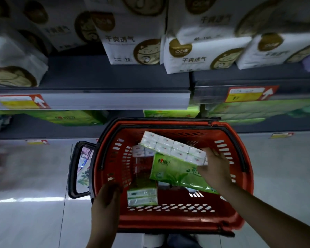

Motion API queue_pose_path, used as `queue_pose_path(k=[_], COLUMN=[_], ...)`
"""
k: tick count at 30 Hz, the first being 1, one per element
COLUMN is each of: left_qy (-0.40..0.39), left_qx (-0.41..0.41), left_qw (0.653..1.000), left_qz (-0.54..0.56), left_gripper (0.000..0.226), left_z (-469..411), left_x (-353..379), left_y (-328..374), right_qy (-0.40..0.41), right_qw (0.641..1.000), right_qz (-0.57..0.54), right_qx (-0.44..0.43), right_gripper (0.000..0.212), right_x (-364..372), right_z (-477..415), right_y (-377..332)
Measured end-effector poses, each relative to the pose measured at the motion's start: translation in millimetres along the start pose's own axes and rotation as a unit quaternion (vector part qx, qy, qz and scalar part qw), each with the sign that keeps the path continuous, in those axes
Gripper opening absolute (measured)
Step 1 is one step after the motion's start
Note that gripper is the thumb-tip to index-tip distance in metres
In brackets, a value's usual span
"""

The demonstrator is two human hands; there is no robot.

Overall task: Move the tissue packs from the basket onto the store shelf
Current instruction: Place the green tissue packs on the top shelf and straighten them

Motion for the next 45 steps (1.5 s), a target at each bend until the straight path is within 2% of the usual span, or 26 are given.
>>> queue_pose_path(k=[4,7,9,16,21,24,27,29,34,37,40,42,45], left_qy=[-0.022,-0.033,-0.035,-0.052,-0.128,-0.195,-0.246,-0.274,-0.290,-0.275,-0.283,-0.291,-0.296], left_qx=[0.002,0.031,0.047,0.073,0.142,0.177,0.198,0.211,0.270,0.312,0.314,0.322,0.336], left_qw=[1.000,0.999,0.997,0.984,0.970,0.957,0.943,0.933,0.914,0.905,0.896,0.889,0.880], left_qz=[0.010,0.026,0.045,0.151,0.148,0.123,0.106,0.101,0.089,0.094,0.135,0.144,0.157], left_gripper=[0.028,0.025,0.026,0.027,0.016,0.032,0.068,0.081,0.068,0.061,0.073,0.073,0.074], left_z=[17.9,30.3,38.7,77.2,128.5,158.9,183.2,199.9,242.3,267.4,291.6,311.1,336.3], left_x=[-11.2,-23.7,-33.6,-61.7,-81.4,-98.5,-122.5,-136.3,-168.5,-192.0,-211.7,-223.0,-239.7], left_y=[8.2,21.3,33.4,92.9,166.8,202.9,234.6,257.1,321.7,360.4,389.6,408.1,436.3], right_qy=[-0.011,-0.077,-0.116,-0.173,-0.213,-0.232,-0.234,-0.225,-0.193,-0.152,-0.085,-0.014,0.105], right_qw=[0.992,0.954,0.928,0.923,0.917,0.902,0.897,0.902,0.913,0.910,0.896,0.886,0.848], right_qz=[-0.125,-0.289,-0.354,-0.339,-0.321,-0.334,-0.330,-0.311,-0.292,-0.302,-0.353,-0.386,-0.466], right_qx=[0.008,0.018,0.009,-0.049,-0.101,-0.145,-0.181,-0.196,-0.208,-0.240,-0.257,-0.256,-0.230], right_gripper=[0.047,0.043,0.042,0.051,0.057,0.057,0.058,0.061,0.077,0.076,0.068,0.065,0.055], right_x=[-28.8,-57.4,-78.7,-168.4,-249.2,-297.0,-340.7,-367.9,-428.4,-469.3,-515.0,-545.7,-587.6], right_z=[37.3,62.1,76.2,120.9,148.6,167.4,186.1,196.2,218.8,235.9,257.4,271.8,290.3], right_y=[-4.7,-13.0,-18.8,-20.8,-32.6,-49.8,-64.5,-70.1,-84.7,-101.6,-114.8,-117.6,-108.3])
Point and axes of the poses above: each hand's wrist, its own z-axis away from the middle knuckle, its own x-axis out of the palm, y = z × x, the point moved 6 cm from there along -z, towards the middle knuckle, and after that the axes turned 7 degrees about z, right-handed, at the moved point
